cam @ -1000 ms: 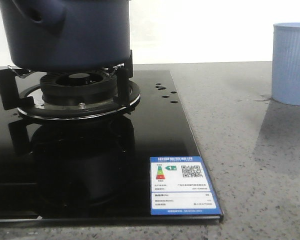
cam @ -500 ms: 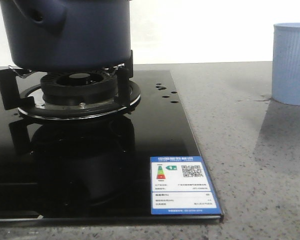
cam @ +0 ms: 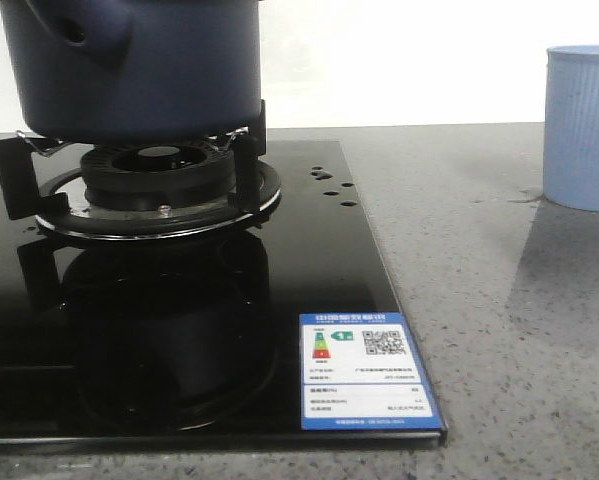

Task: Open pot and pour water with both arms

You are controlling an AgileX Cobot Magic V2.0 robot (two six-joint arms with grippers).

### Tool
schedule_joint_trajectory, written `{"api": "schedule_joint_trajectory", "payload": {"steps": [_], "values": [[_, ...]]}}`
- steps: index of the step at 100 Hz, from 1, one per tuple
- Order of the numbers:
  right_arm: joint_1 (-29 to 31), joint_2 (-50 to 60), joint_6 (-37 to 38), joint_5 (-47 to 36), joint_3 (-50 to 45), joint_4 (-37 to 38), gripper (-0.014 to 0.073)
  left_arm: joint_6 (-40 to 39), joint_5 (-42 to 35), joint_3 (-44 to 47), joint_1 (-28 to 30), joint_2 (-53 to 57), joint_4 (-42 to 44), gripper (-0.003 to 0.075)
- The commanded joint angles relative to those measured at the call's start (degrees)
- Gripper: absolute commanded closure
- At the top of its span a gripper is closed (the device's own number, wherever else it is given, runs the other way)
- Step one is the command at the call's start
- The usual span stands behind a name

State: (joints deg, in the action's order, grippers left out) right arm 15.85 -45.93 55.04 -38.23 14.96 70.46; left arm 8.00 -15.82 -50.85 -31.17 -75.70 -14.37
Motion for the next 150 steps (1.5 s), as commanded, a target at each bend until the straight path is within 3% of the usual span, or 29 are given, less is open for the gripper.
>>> {"api": "schedule_joint_trajectory", "payload": {"steps": [1, 61, 83, 104, 120, 127, 134, 150], "values": [[-0.18, 0.50, 0.05, -2.34, 1.46, -1.68, -0.0066, -0.25, -5.82, -2.34, -0.59, 2.21, 0.39, 0.0341], [-0.18, 0.50, 0.05, -2.74, 1.46, -1.68, -0.0066, -0.25, -3.28, -2.34, -0.59, 0.21, 0.39, 0.0337], [-0.18, 0.50, 0.05, -3.15, 1.46, -1.68, -0.0066, -0.25, -3.12, -2.34, -0.59, 1.32, 2.59, 0.0148], [-0.18, 0.64, 0.05, -7.90, 2.48, -1.68, -0.0066, 1.08, -2.65, -2.34, -0.04, 9.15, 2.72, 0.0152], [-0.18, 2.65, 0.05, -7.75, 7.16, -2.27, -0.0043, 4.30, -1.29, -2.34, 3.99, 15.65, 2.72, 0.0153], [-0.18, 2.91, 0.05, -7.89, 9.92, -5.76, 0.0032, 4.30, -0.40, -2.34, 6.74, 17.92, 2.72, 0.0181], [-0.18, 2.77, 0.05, -8.38, 12.77, -9.49, 0.0178, 4.30, 0.42, -2.34, 9.53, 19.54, 2.72, 0.0259], [-0.18, 2.57, 0.05, -6.96, 17.73, -10.31, 0.0644, 4.30, 5.37, -2.34, 15.34, 20.69, 2.72, 0.0523]]}}
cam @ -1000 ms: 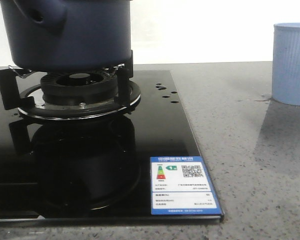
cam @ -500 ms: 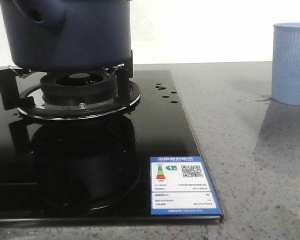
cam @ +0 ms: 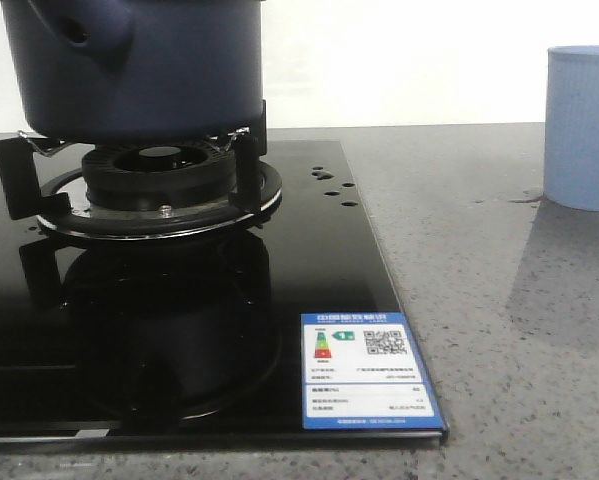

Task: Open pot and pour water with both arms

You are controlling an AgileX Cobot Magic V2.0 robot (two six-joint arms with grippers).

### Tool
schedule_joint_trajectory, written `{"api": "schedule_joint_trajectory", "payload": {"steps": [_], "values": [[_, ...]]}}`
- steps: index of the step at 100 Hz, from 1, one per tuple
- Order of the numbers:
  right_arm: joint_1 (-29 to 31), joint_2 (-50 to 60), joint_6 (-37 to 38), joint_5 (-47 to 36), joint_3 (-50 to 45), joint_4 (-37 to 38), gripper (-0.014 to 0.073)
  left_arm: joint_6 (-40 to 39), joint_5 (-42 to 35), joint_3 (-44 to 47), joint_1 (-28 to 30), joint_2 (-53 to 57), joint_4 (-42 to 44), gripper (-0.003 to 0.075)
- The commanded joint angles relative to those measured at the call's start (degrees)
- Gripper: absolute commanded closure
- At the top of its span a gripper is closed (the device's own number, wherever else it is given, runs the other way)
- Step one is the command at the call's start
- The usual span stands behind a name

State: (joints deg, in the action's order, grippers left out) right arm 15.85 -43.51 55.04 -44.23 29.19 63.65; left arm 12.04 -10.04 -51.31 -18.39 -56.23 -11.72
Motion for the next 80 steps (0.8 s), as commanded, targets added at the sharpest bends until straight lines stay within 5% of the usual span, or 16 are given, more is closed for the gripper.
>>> {"api": "schedule_joint_trajectory", "payload": {"steps": [1, 11, 21, 46, 80], "values": [[-0.18, 0.14, 0.05, -0.78, 3.52, -3.68, 0.0661, 0.26, 0.31, -1.89, 2.76, 1.22, 0.07, 0.0550], [-0.18, 0.85, 2.20, 1.84, 3.81, -3.51, 0.0655, 0.26, 6.31, -1.67, 5.32, 2.80, -0.03, 0.0740], [-0.18, 2.76, 2.15, 2.98, 2.71, -2.54, 0.0655, 0.26, 8.53, 0.53, 6.83, 6.15, 0.08, 0.0736], [-0.18, 7.77, -1.29, -5.64, -8.79, -3.35, 0.0655, 0.26, -3.96, 19.28, 7.23, 22.55, -0.13, 0.0736], [-0.18, 10.24, -3.85, -4.32, -21.46, -5.10, 0.0655, 0.26, -3.97, 38.69, 7.23, 42.57, -3.79, 0.0736]]}}
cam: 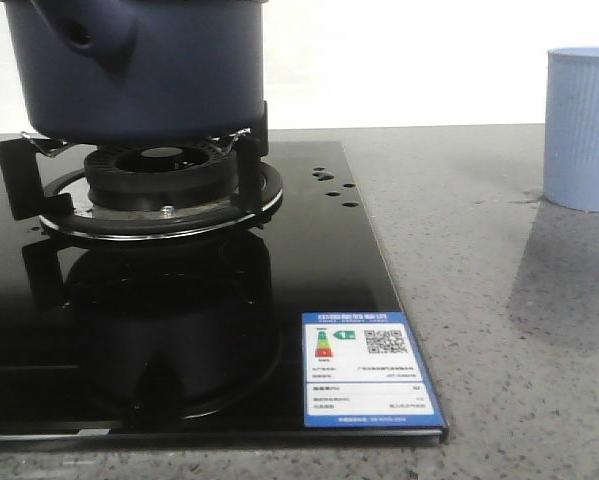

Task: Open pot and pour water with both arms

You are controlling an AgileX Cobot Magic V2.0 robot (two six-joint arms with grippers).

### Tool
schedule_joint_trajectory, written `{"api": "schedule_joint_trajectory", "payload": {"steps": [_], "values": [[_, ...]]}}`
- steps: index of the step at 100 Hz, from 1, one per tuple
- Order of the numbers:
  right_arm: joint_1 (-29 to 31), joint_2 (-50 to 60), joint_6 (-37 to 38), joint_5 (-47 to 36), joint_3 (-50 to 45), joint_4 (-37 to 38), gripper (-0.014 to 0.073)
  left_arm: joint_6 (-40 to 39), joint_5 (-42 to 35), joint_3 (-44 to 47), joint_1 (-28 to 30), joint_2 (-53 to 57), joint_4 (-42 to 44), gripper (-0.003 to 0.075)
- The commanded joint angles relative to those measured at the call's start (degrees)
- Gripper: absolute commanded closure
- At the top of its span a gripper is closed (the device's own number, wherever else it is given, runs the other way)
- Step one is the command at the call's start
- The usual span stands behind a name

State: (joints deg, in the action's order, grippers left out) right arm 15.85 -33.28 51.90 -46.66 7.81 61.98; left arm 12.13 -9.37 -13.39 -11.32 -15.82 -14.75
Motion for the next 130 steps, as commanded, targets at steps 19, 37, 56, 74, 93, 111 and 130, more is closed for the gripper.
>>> {"api": "schedule_joint_trajectory", "payload": {"steps": [19, 37, 56, 74, 93, 111, 130], "values": [[-0.18, 0.01, -0.47, -0.23, -0.71, -3.30, 0.0655, 0.17, -4.76, 2.02, 0.16, 3.59, -0.76, 0.0736], [-0.18, 0.01, -0.47, -0.23, -0.71, -3.30, 0.0655, 0.17, -4.61, 2.02, 0.16, 3.59, -0.76, 0.0736], [-0.18, 0.01, -0.47, -0.23, -0.71, -3.30, 0.0655, 0.17, -4.61, 2.02, 0.16, 3.59, -0.76, 0.0736], [-0.18, 0.01, -0.47, -0.23, -0.71, -3.30, 0.0655, 0.17, -4.61, 2.02, 0.16, 3.59, -0.76, 0.0736], [-0.18, 0.01, -0.47, -0.23, -0.71, -3.30, 0.0655, 0.17, -4.61, 2.02, 0.16, 3.59, -0.76, 0.0736], [-0.18, 0.01, -0.47, -0.12, -0.71, -3.30, 0.0655, -1.43, 0.99, 3.47, 4.13, 6.16, 2.17, 0.0736], [-0.18, 0.01, -0.47, -0.15, -0.71, -3.30, 0.0655, -7.38, 5.60, 10.01, 11.00, 15.66, 8.33, 0.0736]]}}
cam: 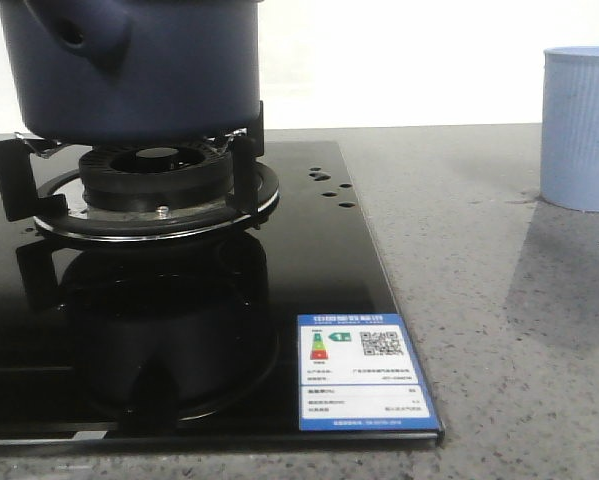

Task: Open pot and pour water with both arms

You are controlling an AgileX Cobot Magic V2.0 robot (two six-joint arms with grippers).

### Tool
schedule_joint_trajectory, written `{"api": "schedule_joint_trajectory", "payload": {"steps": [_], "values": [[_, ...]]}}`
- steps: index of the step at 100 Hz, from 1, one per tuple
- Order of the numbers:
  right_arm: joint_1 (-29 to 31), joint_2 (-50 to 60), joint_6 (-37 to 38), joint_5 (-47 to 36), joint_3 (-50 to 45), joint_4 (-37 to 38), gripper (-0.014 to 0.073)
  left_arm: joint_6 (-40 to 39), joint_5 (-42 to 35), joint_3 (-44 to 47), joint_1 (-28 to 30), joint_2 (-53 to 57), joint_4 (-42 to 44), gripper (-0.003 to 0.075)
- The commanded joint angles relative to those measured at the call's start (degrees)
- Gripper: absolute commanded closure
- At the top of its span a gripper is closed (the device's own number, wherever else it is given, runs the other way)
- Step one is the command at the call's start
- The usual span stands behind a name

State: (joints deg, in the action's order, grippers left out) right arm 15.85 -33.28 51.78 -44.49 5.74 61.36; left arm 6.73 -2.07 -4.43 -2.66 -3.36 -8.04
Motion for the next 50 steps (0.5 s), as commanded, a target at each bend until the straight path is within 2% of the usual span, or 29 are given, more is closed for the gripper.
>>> {"api": "schedule_joint_trajectory", "payload": {"steps": [1, 15, 31, 50], "values": [[-0.18, 0.01, -0.36, -2.32, 1.36, -2.68, 0.0655, -1.98, -1.43, 1.30, 2.50, 3.58, 1.62, 0.0736], [-0.18, -0.10, -0.36, -2.32, 1.36, -2.68, 0.0655, -4.67, -1.69, 5.26, 4.42, 4.97, 2.88, 0.0736], [-0.18, -0.19, -0.36, -2.32, 1.36, -2.68, 0.0655, -4.79, 3.54, 5.26, 4.50, 4.98, 1.03, 0.0736], [-0.18, -0.19, -0.36, -2.32, 1.36, -2.68, 0.0655, -4.79, 3.79, 5.16, 4.50, 4.98, 0.77, 0.0736]]}}
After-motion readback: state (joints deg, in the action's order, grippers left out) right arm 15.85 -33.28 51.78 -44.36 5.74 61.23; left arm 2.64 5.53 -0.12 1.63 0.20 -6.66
